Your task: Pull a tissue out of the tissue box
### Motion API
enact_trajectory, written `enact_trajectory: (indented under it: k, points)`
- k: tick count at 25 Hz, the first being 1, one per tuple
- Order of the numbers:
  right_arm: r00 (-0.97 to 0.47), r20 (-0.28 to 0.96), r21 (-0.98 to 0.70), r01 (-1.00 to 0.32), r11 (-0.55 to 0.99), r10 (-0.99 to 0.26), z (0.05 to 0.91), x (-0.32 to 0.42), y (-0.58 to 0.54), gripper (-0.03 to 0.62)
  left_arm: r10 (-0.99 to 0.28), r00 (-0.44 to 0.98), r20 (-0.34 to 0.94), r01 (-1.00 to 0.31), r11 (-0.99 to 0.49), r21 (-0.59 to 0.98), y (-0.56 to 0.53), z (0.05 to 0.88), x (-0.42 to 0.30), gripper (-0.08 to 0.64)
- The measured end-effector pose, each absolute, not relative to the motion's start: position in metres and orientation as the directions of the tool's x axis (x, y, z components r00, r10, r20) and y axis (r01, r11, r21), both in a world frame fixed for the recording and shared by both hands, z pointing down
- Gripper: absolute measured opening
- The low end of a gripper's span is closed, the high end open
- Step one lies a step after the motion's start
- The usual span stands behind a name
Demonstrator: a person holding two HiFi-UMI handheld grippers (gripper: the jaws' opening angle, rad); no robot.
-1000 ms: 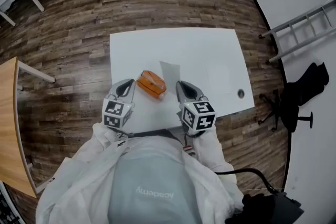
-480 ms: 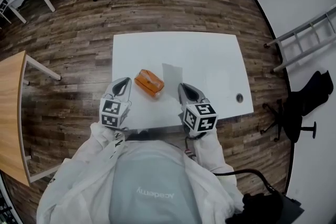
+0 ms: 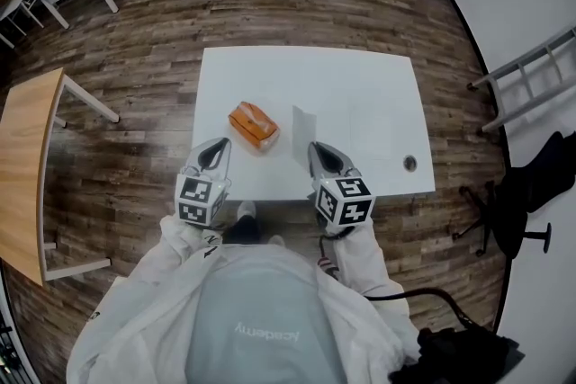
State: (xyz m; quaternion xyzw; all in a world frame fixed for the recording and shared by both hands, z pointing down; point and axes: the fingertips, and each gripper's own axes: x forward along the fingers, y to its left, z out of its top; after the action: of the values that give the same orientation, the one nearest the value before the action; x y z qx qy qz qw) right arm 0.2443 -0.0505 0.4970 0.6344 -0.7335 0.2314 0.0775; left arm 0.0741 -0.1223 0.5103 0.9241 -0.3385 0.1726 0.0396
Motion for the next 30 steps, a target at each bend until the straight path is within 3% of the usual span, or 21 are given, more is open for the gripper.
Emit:
enact_trajectory:
  k: [30]
  points:
    - [-0.213,0.384,-0.278,-0.954,0.108,-0.898,0.507,0.24,-0.032,0.0,-0.635,0.693,0.343,-0.669,-0.743,-0.025,-0.079,0.496,0.066,0.0]
